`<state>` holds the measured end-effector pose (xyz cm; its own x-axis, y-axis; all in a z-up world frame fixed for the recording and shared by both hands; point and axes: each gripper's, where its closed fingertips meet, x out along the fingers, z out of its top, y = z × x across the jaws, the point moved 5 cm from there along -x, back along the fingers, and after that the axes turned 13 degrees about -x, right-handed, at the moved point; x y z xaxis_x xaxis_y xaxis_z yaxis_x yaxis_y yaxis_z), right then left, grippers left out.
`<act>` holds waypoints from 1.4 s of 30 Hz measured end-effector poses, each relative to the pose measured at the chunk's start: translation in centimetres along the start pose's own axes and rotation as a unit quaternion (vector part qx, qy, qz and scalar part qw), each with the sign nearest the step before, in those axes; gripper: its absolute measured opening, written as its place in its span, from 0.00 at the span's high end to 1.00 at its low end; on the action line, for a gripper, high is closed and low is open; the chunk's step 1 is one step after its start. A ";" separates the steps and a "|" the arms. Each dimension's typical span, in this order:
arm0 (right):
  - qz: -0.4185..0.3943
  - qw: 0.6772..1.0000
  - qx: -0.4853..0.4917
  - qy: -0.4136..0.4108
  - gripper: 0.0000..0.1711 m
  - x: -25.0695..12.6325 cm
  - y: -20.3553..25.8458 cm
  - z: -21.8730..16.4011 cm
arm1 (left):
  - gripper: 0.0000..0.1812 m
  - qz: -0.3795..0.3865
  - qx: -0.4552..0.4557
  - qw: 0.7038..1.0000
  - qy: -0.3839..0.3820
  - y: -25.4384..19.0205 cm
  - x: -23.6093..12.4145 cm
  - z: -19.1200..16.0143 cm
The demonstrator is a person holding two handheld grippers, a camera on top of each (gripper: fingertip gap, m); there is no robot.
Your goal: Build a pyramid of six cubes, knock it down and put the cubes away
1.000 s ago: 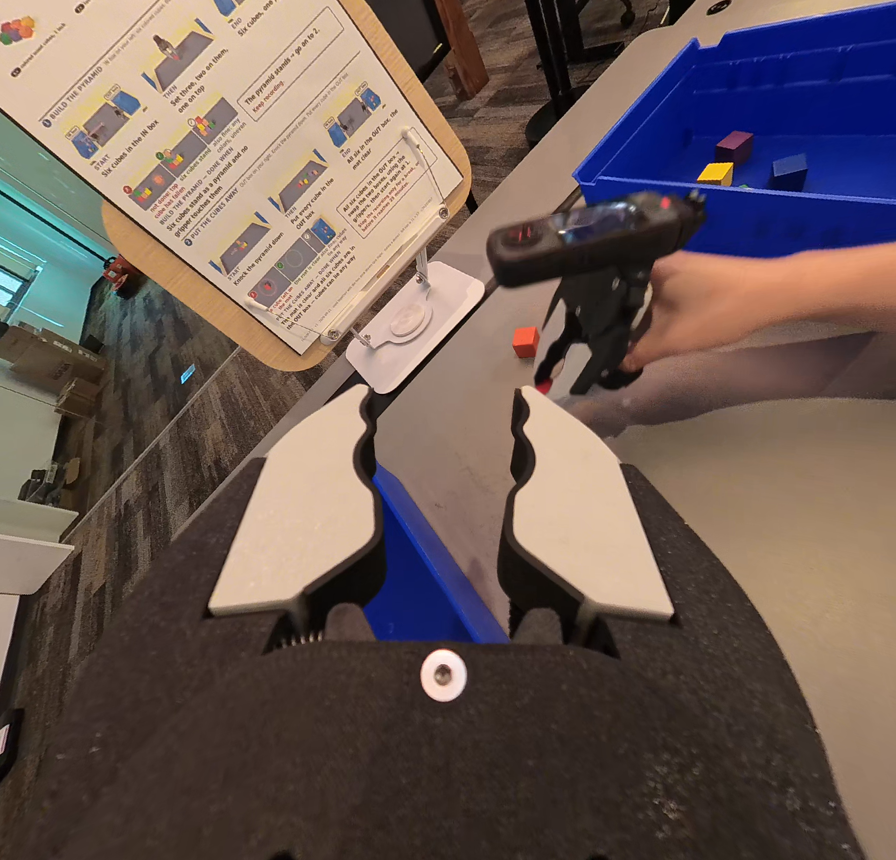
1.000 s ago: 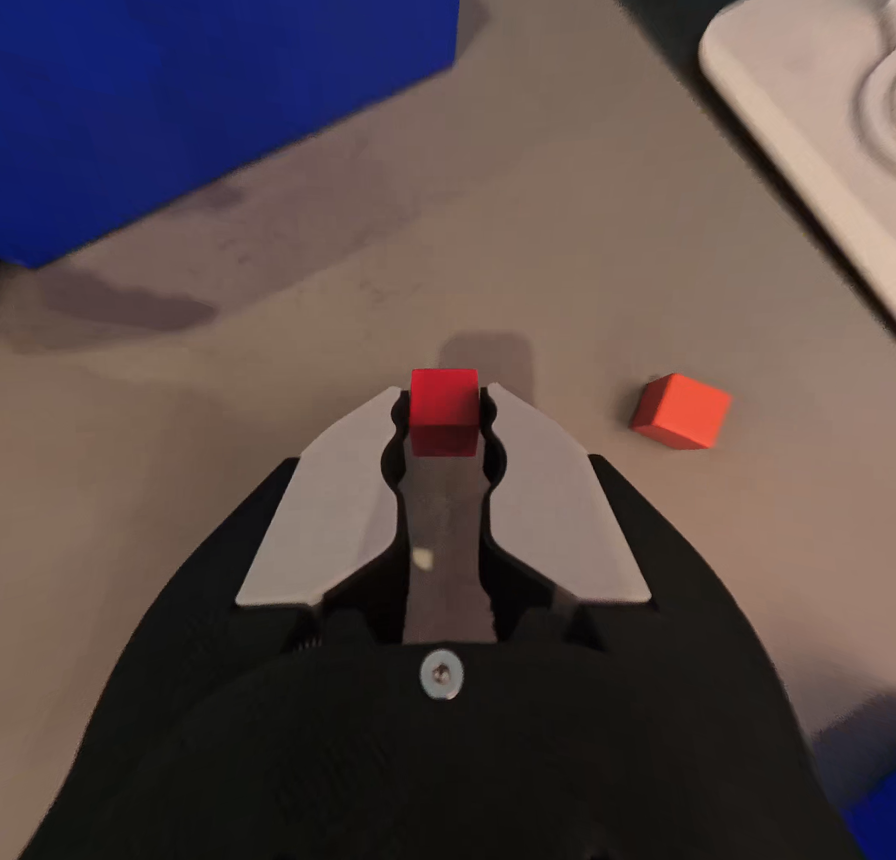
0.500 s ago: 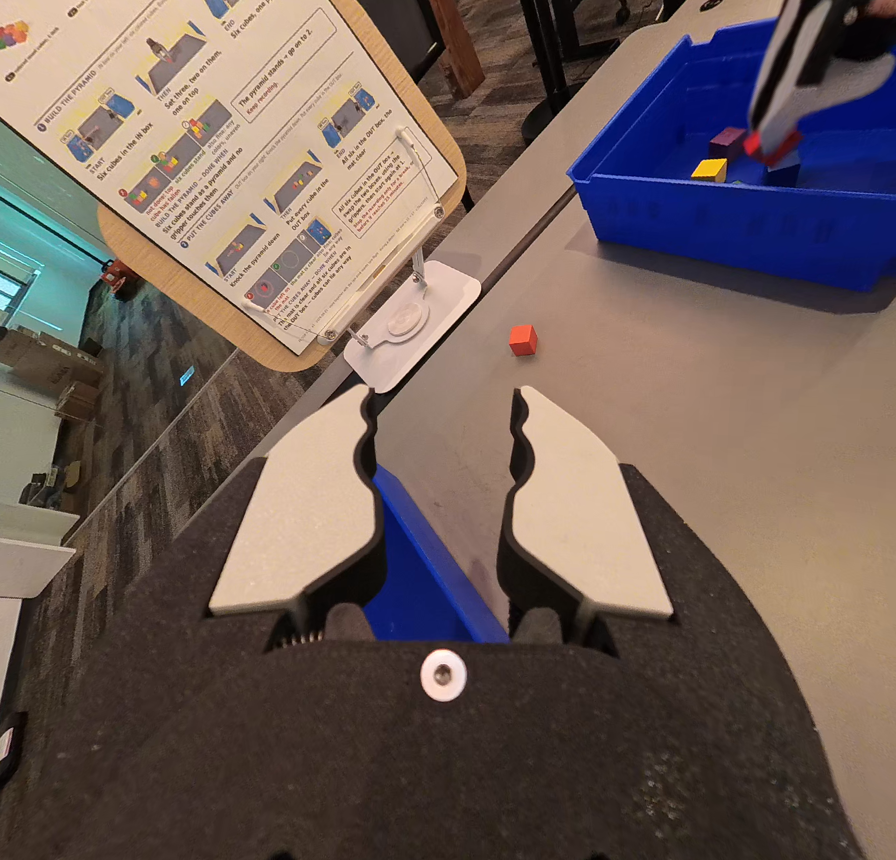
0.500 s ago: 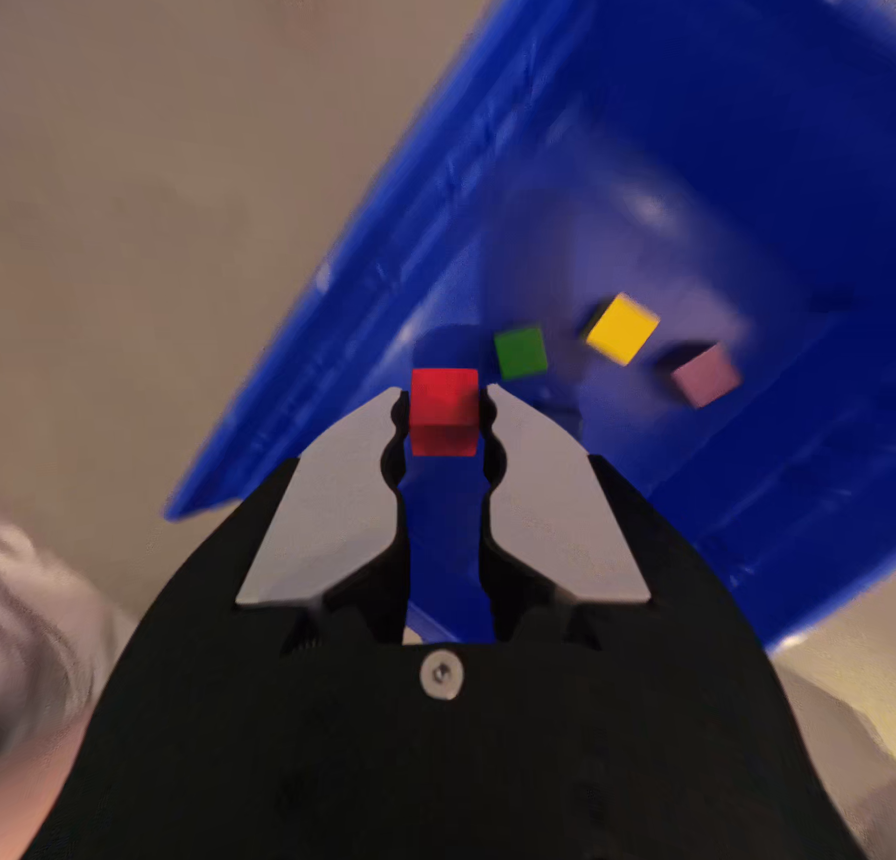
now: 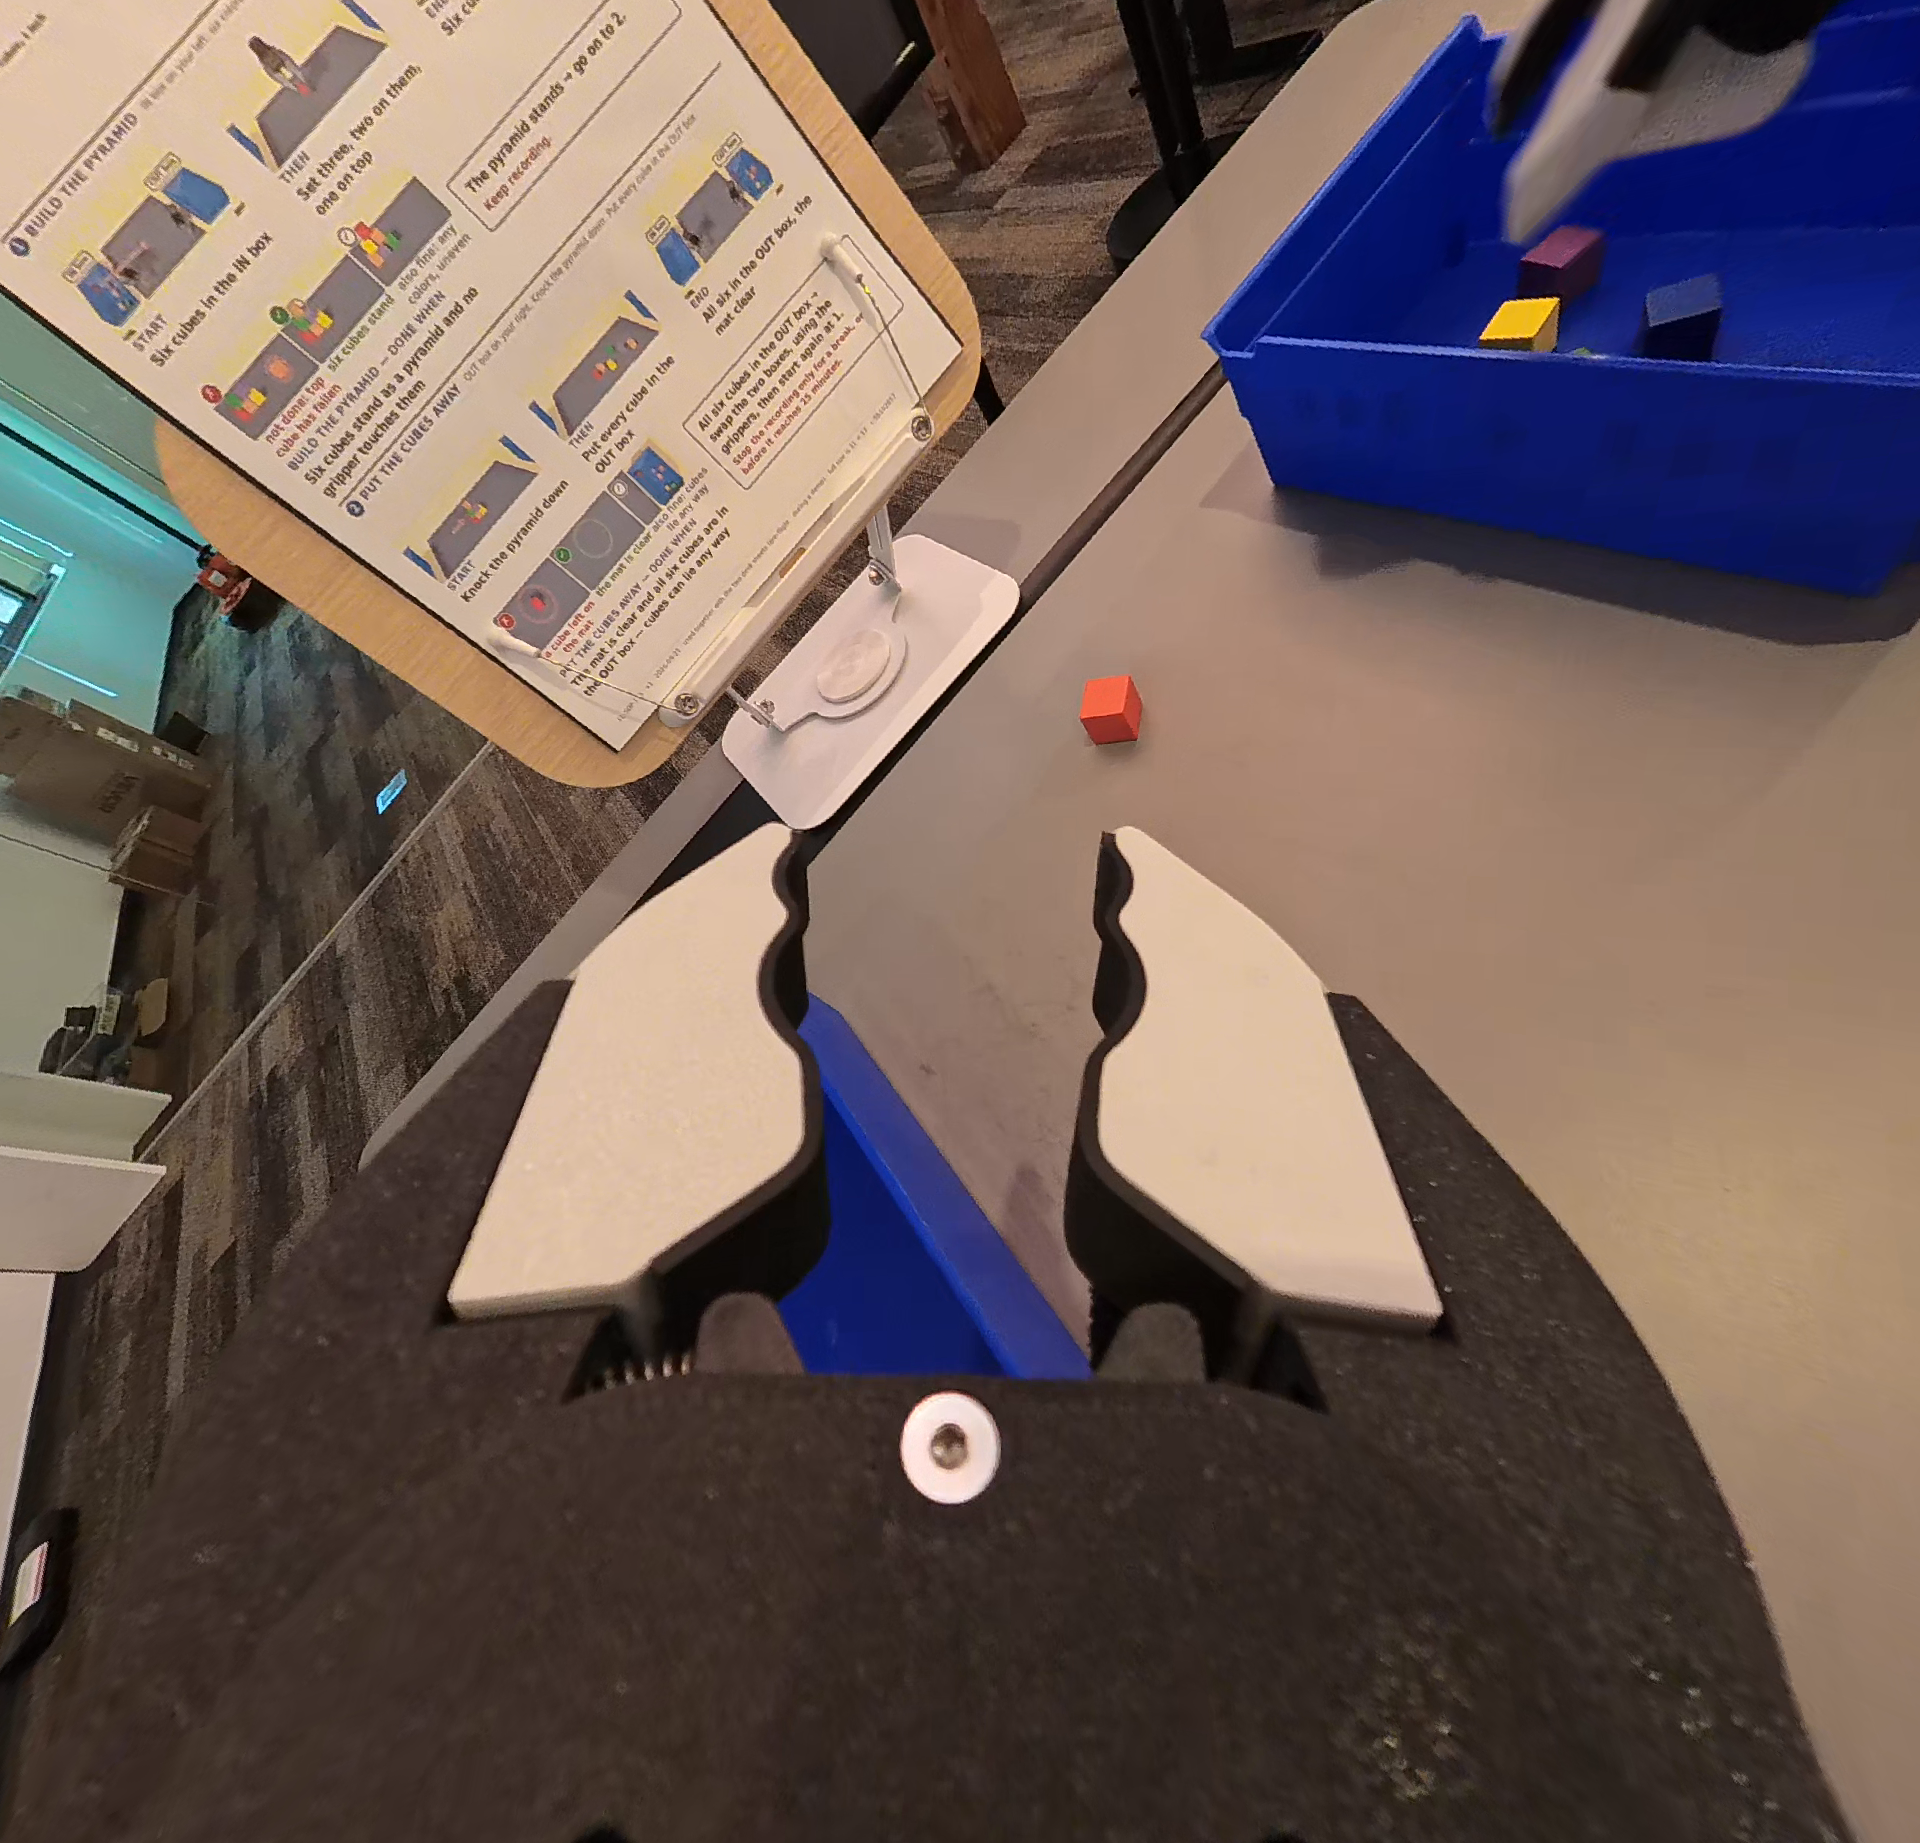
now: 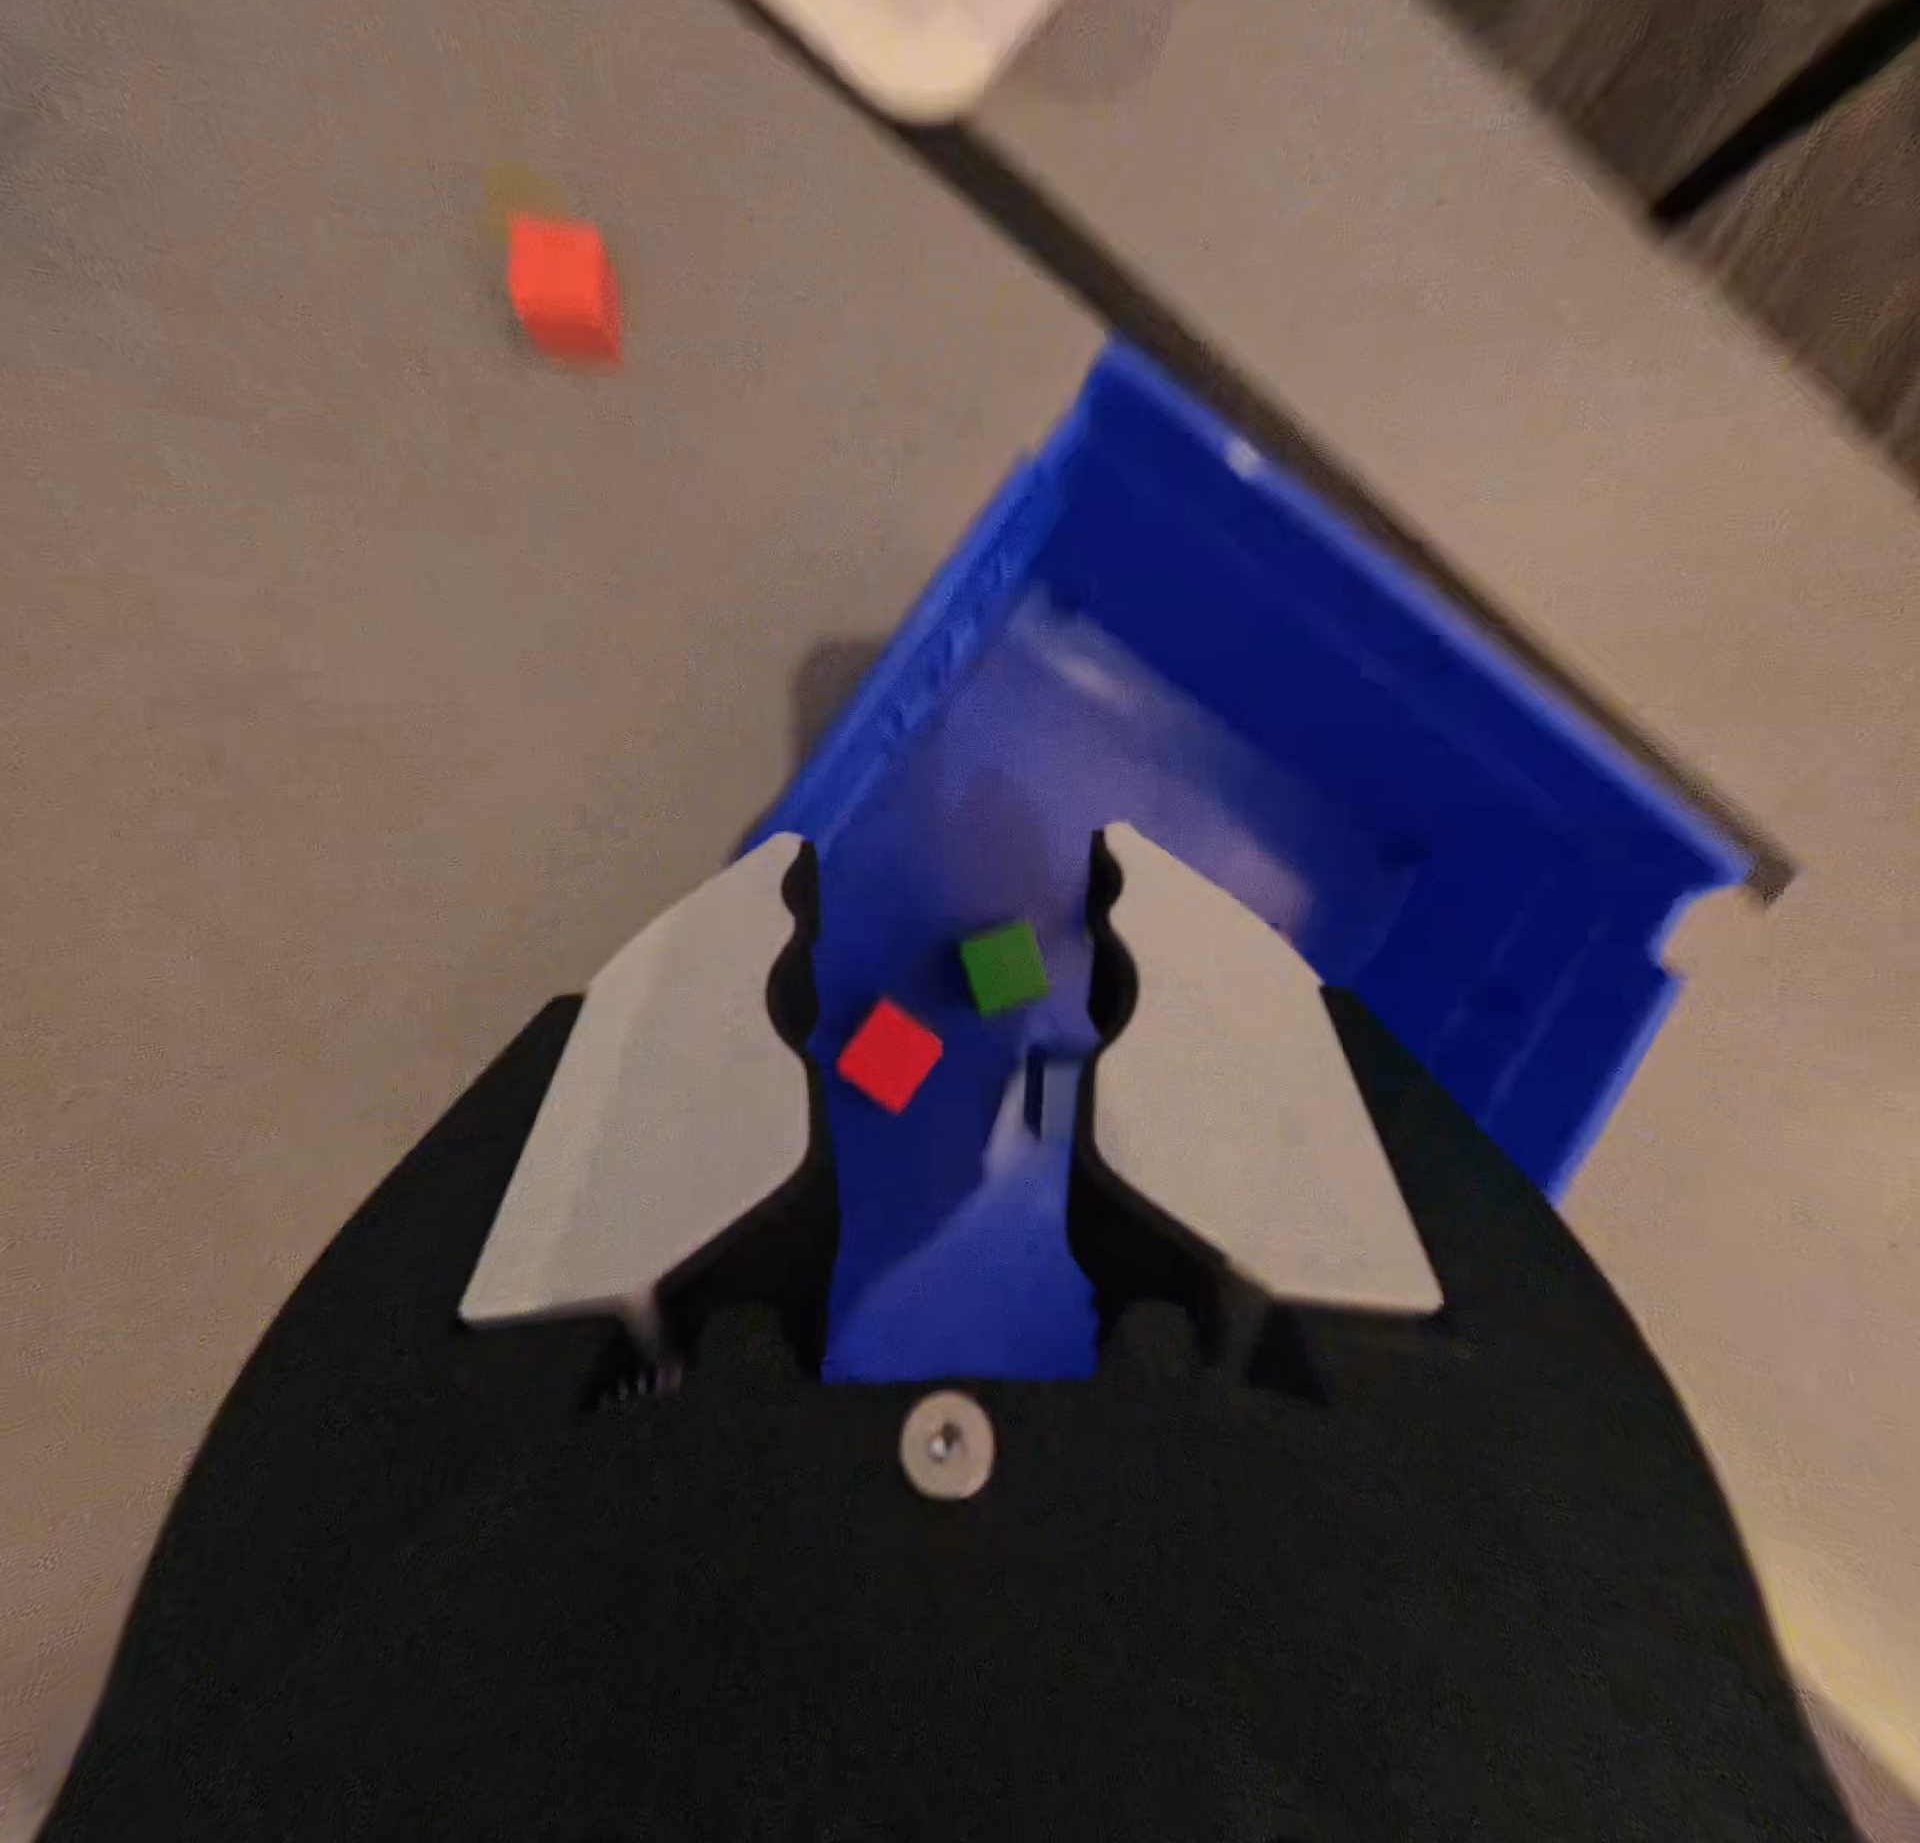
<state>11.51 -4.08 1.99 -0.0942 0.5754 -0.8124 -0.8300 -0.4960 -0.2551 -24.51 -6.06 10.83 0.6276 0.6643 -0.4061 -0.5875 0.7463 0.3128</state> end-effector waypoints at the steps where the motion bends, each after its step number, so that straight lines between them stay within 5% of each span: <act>1: -0.026 0.997 -0.014 -0.067 0.70 -0.8 0.7 2.7 | 0.71 0.001 -0.001 1.000 0.001 0.1 0.0 0.0; 4: -0.026 0.959 -0.019 -0.282 0.68 -1.3 4.9 10.1 | 0.71 0.010 -0.006 1.000 0.003 0.5 0.1 -0.1; 6: -0.015 0.937 -0.005 -0.348 0.66 1.1 7.6 12.6 | 0.71 0.012 -0.007 1.000 0.004 0.6 0.1 -0.2; 12: -0.062 0.981 -0.031 -0.180 0.65 13.2 10.3 12.5 | 0.71 0.012 -0.007 1.000 0.010 0.6 0.3 -0.3; 19: -0.040 0.994 0.025 -0.097 0.66 18.7 9.7 10.4 | 0.71 0.006 -0.003 1.000 0.006 0.4 0.2 -0.2; 21: -0.011 0.993 0.026 -0.111 0.84 19.1 9.9 10.3 | 0.71 0.004 -0.002 1.000 0.007 0.3 0.3 -0.2; 25: 0.015 0.992 0.020 -0.125 0.84 17.4 10.3 11.0 | 0.71 0.004 -0.001 1.000 0.014 0.3 0.7 -0.4; 30: -0.041 0.968 -0.062 -0.239 0.84 3.3 9.5 14.4 | 0.71 0.008 0.002 1.000 0.013 0.2 0.4 -0.3; 33: -0.058 0.975 -0.074 -0.203 0.84 -3.9 6.9 10.6 | 0.71 0.005 0.003 1.000 0.007 0.0 0.0 -0.2; 35: -0.031 0.992 -0.040 -0.116 0.84 -5.2 4.8 5.1 | 0.71 0.003 0.006 1.000 0.005 -0.1 -0.2 -0.1; 38: 0.020 0.997 0.023 0.068 0.84 -3.5 2.0 -4.6 | 0.71 0.002 0.006 1.000 0.001 -0.1 -0.5 0.0; 42: 0.104 0.955 0.041 0.274 0.83 -0.1 1.2 -13.6 | 0.71 0.002 0.001 1.000 -0.006 -0.1 -1.0 0.1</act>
<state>18.02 -13.56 -5.37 0.0211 0.0317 -0.9993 -0.8672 -0.4969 -0.0341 -25.00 -6.74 11.30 0.6309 0.6676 -0.3953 -0.5891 0.7438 0.3158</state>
